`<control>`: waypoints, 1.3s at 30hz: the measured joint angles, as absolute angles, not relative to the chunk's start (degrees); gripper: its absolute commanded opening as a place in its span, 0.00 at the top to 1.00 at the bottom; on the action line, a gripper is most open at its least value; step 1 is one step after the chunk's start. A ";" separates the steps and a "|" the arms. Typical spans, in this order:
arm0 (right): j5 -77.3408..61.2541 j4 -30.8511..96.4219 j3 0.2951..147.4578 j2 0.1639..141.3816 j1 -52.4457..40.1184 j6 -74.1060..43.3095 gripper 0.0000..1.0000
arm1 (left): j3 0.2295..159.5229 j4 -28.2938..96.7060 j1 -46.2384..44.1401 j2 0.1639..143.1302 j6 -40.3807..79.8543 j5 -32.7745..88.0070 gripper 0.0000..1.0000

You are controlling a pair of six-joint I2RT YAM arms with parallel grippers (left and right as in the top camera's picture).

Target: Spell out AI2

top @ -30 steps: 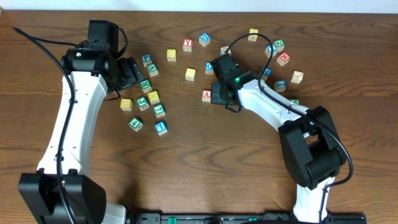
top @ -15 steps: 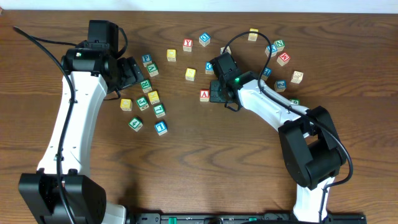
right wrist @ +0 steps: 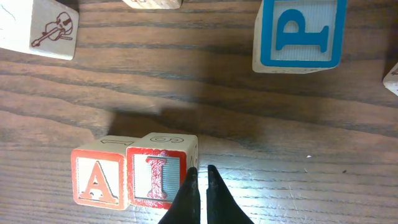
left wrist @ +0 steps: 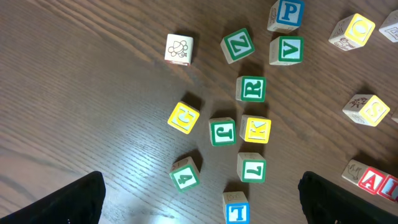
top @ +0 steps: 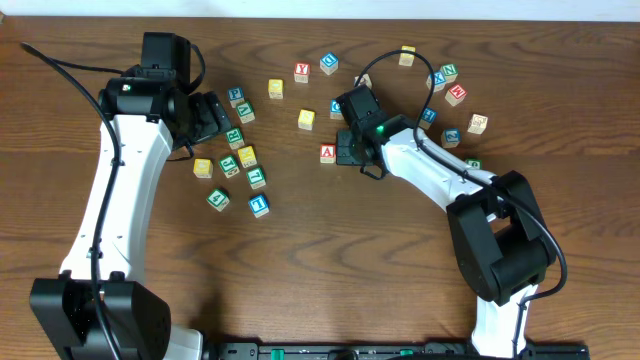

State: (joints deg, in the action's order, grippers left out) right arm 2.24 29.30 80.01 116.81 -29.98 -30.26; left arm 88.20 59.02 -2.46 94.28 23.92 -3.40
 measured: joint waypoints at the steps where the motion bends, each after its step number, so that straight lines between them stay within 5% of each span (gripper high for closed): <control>1: 2.22 29.28 80.01 116.81 -30.11 -30.06 0.99 | 88.20 59.02 -2.46 94.28 23.92 -3.40 0.02; 21: 2.09 28.27 80.01 116.81 -30.59 -29.43 0.98 | 88.20 59.02 -2.46 94.28 23.92 -3.40 0.02; 28: 1.23 29.95 80.03 115.24 -28.18 -28.95 0.86 | 88.20 59.02 -2.46 94.28 23.92 -3.40 0.02; 39: -1.10 24.95 80.97 111.77 -25.93 -28.93 0.99 | 88.20 59.02 -2.46 94.28 23.92 -3.40 0.02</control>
State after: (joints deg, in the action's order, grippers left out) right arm -1.10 24.95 80.97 111.77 -25.93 -28.93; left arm 88.20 59.02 -2.46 94.28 23.92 -3.40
